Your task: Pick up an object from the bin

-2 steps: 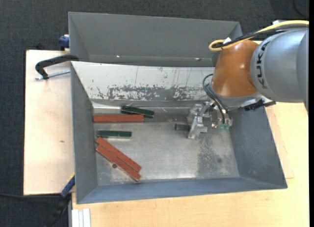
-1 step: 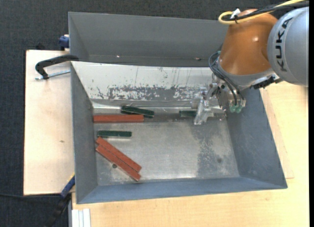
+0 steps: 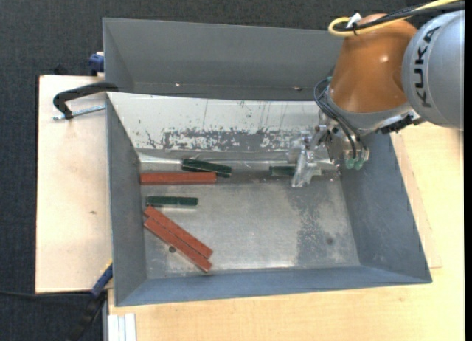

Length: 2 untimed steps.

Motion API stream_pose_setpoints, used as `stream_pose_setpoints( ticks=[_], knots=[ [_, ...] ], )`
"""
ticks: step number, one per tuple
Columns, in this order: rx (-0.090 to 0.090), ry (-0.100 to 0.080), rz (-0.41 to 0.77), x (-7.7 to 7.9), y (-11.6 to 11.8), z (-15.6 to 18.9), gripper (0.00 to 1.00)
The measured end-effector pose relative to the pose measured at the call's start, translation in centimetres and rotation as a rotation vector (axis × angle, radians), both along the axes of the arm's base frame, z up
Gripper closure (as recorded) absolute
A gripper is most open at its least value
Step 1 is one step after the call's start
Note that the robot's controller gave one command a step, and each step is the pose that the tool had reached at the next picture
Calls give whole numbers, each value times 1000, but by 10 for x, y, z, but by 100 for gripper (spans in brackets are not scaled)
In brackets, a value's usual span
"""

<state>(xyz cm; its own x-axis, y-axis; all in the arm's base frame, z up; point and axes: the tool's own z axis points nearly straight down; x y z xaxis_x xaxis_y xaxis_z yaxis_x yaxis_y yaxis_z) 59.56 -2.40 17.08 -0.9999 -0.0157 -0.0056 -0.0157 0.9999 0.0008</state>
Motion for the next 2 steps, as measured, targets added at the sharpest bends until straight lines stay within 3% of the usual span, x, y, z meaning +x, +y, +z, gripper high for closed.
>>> stream_pose_setpoints(
  ticks=[1,2],
  knots=[
    [0,5,-1,-2,0,4,100],
    [-2,-9,90,-9,-8,21,100]
  ],
)
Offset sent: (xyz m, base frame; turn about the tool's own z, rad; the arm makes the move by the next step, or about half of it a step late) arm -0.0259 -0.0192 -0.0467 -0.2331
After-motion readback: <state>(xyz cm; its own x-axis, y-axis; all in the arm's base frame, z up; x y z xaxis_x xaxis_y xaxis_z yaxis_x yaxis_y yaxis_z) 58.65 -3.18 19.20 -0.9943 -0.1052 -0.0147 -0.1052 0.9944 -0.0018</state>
